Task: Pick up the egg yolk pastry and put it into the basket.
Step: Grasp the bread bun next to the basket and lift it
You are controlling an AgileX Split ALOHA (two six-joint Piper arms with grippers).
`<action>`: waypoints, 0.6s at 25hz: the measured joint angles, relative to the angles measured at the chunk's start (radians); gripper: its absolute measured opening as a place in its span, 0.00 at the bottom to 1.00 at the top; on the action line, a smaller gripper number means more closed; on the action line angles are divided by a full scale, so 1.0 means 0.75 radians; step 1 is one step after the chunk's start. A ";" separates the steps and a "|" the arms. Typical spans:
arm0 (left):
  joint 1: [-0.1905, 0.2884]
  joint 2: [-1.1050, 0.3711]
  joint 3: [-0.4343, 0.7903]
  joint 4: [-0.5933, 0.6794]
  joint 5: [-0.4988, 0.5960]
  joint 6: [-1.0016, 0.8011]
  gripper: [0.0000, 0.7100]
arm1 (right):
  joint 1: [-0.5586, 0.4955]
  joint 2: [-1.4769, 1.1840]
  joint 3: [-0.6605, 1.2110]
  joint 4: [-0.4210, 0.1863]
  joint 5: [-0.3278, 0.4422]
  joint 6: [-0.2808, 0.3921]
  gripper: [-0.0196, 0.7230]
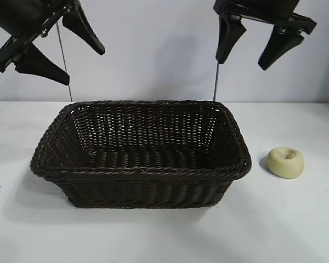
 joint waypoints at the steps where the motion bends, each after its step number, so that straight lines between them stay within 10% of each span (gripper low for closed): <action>1: 0.000 0.000 0.000 0.000 0.000 0.000 0.75 | -0.014 0.000 0.019 0.000 0.000 0.000 0.84; 15: 0.000 0.000 0.000 0.000 -0.014 0.000 0.75 | -0.021 0.006 0.388 0.004 -0.160 -0.003 0.84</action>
